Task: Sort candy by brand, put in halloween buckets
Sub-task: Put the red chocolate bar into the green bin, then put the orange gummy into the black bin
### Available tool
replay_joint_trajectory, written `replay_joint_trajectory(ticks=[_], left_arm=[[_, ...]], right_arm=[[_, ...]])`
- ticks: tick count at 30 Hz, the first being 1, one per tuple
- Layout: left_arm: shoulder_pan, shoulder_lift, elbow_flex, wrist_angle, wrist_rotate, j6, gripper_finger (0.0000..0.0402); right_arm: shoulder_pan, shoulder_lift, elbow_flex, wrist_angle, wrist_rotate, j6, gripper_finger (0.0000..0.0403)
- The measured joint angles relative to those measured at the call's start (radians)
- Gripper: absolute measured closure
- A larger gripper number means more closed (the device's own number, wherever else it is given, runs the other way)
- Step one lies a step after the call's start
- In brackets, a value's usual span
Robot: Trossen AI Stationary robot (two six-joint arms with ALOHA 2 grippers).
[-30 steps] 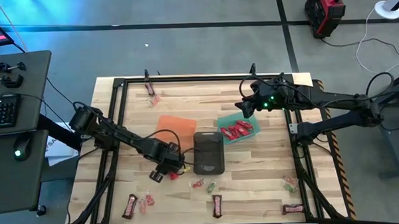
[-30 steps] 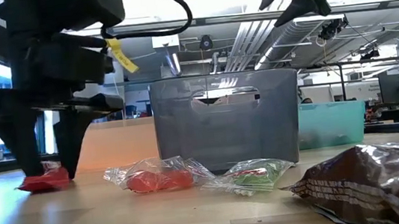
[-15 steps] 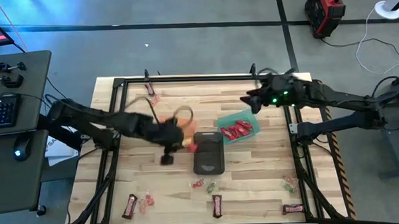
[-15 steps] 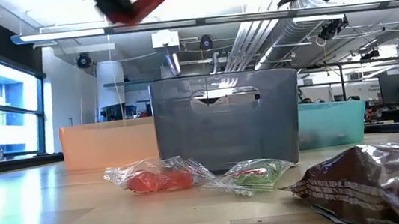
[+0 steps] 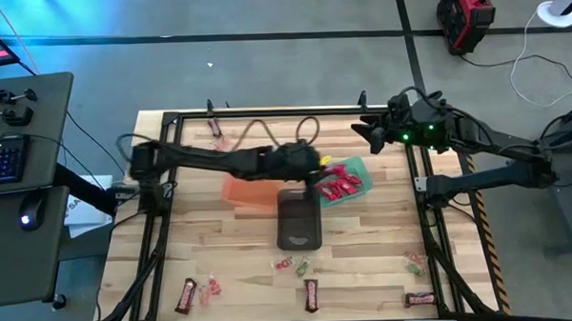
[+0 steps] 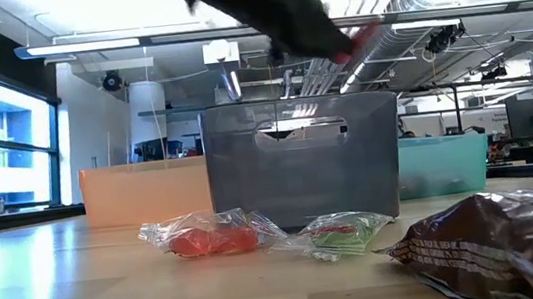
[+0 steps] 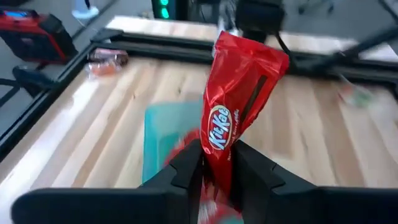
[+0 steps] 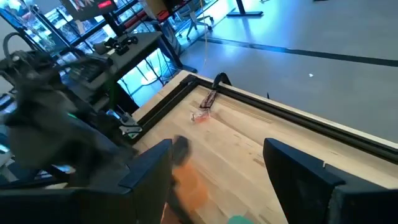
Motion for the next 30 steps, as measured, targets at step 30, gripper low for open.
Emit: replay_joint_trajectory(ticks=[30], left_arm=[[0.012,-0.419,-0.301,-0.116,-0.051,-0.333,0.0176]], right_arm=[[0.001,0.0,-0.202,-0.226,-0.136,0.089,0.0158]])
